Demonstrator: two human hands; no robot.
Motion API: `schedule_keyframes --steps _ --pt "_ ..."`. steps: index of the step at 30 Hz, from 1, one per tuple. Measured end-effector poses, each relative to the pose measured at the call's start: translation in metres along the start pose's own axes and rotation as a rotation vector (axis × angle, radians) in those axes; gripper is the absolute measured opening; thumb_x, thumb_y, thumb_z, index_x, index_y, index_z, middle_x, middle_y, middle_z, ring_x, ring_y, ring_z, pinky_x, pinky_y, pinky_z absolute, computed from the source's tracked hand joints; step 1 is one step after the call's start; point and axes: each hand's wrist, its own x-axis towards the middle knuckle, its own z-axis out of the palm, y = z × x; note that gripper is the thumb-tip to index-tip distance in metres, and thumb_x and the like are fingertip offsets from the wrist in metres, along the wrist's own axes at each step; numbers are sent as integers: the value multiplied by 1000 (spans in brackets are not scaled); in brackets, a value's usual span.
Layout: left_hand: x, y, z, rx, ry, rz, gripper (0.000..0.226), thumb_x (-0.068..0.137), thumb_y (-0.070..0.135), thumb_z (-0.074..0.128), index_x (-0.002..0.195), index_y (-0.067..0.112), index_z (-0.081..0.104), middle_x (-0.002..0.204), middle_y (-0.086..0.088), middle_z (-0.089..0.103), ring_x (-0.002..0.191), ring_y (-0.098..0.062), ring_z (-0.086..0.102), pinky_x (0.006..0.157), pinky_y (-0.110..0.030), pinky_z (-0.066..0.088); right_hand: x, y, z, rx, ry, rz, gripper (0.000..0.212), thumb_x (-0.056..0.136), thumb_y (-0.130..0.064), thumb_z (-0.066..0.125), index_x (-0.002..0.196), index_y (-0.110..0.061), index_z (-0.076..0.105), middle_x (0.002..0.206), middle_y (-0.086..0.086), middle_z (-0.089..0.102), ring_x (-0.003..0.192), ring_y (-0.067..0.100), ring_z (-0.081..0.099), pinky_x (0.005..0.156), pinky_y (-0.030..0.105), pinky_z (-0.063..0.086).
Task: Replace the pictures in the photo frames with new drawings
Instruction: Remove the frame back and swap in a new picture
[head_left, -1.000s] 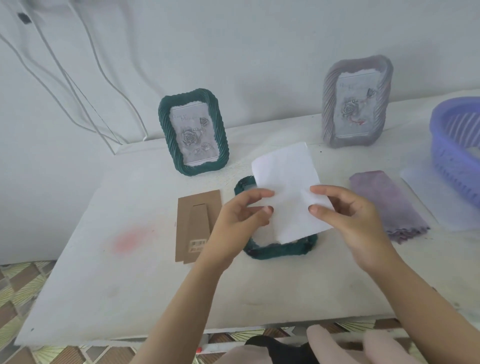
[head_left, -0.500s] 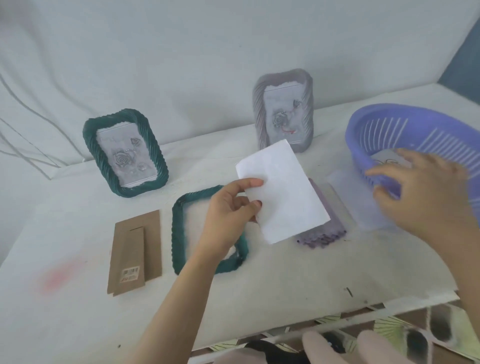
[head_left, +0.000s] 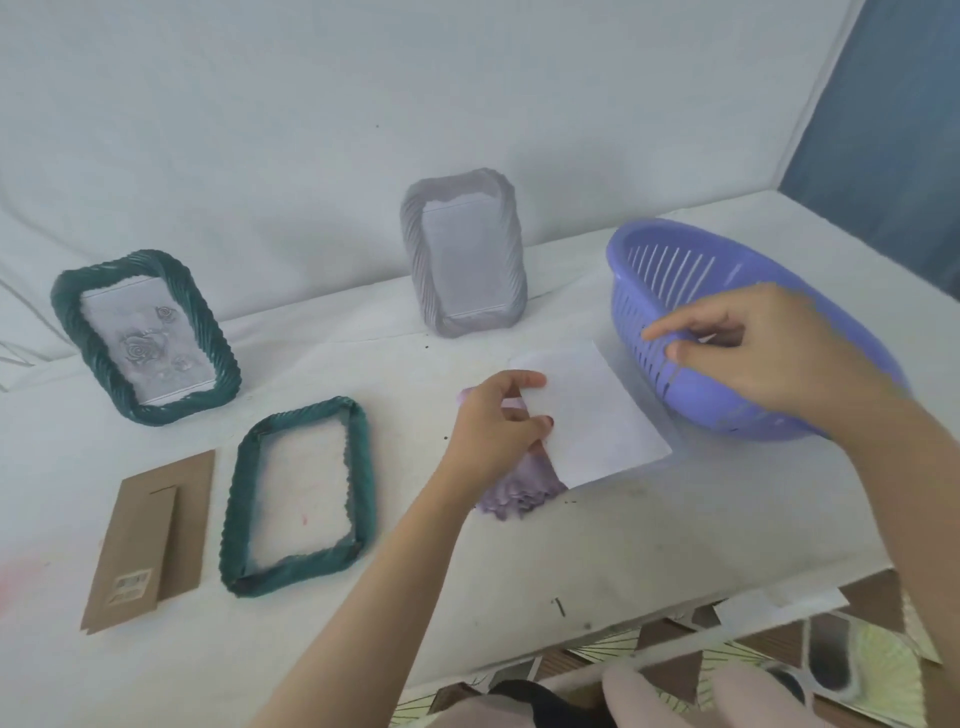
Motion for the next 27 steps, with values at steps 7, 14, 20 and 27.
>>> schedule_keyframes --steps 7,14,20,27 --pt "20 1 39 240 4 47 39 80 -1 60 114 18 57 107 -1 56 70 -13 58 71 -27 53 10 7 -22 85 -27 16 22 79 -15 70 96 -30 71 95 1 70 94 12 65 62 -5 36" --pt "27 -2 50 375 48 44 39 80 3 59 117 17 57 69 7 53 59 -2 52 48 -3 39 11 15 -16 116 -106 -18 23 77 -21 73 96 -32 71 93 -5 70 90 10 67 65 2 45" --pt "31 0 58 516 72 74 42 80 6 59 120 17 56 88 -3 58 64 -6 50 54 -11 37 13 20 -8 97 -141 -57 23 75 -25 74 96 -35 71 97 -4 69 90 -1 63 76 11 47" --pt "38 -6 65 595 111 90 42 77 16 69 117 18 57 109 -5 61 93 -22 60 73 -27 45 10 21 3 51 -165 -89 23 75 -26 74 95 -36 71 79 -21 62 72 -13 58 69 2 43"
